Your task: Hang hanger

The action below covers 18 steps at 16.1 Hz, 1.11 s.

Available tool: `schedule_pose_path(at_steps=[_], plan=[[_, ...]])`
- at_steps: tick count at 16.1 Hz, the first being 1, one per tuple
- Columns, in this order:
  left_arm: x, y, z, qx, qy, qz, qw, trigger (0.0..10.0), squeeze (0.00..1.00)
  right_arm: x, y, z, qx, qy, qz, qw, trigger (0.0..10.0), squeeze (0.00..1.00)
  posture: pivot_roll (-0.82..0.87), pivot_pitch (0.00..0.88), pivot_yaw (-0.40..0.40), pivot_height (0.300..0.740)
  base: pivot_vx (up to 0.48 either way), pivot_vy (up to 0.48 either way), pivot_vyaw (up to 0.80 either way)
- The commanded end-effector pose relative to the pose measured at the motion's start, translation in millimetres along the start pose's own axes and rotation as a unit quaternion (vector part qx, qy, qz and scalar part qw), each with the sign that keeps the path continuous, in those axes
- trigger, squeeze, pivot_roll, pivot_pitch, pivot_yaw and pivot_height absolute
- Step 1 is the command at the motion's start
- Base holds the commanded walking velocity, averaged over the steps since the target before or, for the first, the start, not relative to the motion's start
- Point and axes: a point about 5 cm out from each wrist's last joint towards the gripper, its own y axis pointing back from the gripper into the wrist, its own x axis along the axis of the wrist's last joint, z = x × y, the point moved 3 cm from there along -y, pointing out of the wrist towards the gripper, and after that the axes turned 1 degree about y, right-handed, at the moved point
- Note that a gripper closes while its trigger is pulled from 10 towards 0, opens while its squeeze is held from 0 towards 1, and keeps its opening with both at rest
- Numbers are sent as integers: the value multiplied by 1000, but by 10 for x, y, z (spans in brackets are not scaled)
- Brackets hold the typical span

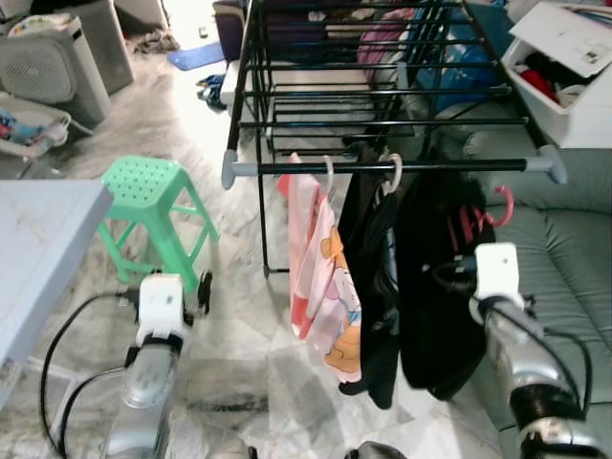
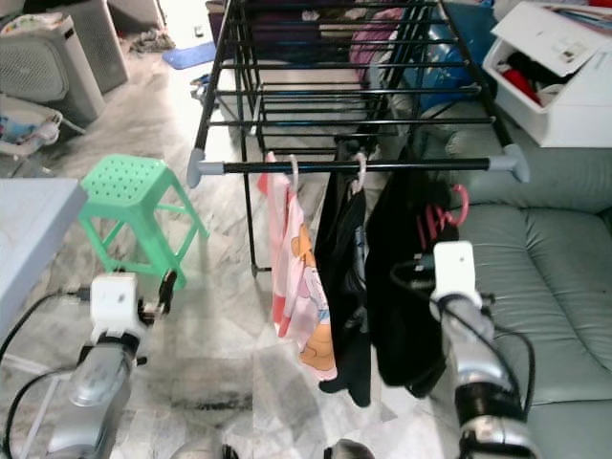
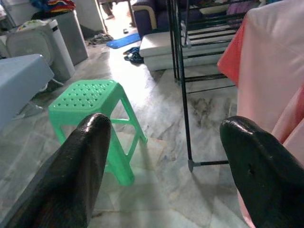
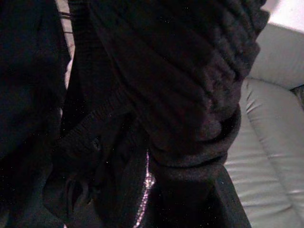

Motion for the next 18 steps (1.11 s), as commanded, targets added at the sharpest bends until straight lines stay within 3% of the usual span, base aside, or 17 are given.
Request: schedule_pose_path(at_steps=[1, 6, 8, 11, 14, 18], plan=[[79, 27, -38, -3, -2, 1, 1000, 10000, 0, 169, -74, 58, -7, -2, 14, 1000, 10000, 0, 22, 55, 19, 740, 0, 0, 0], [303, 227, -65, -20, -9, 2, 1000, 10000, 0, 544, -237, 184, -10, -22, 19, 1000, 10000, 0, 61, 153, 33, 740, 0, 0, 0], [332, 390, -122, -28, -14, -17, 999, 10000, 0, 679, -288, 286, -25, -23, 20, 999, 10000, 0, 92, 208, 50, 740, 0, 0, 0], [330, 529, -163, -34, -19, -39, 999, 10000, 0, 722, -326, 426, -43, -35, 3, 998, 10000, 0, 106, 236, 56, 740, 0, 0, 0], [333, 587, -124, -40, -13, -54, 998, 10000, 0, 621, -349, 446, -35, -52, -43, 997, 10000, 0, 99, 252, 45, 740, 0, 0, 0], [313, 641, -118, -35, -6, -70, 997, 10000, 0, 357, -334, 334, -11, -67, -100, 993, 10000, 0, 95, 260, 25, 740, 0, 0, 0]])
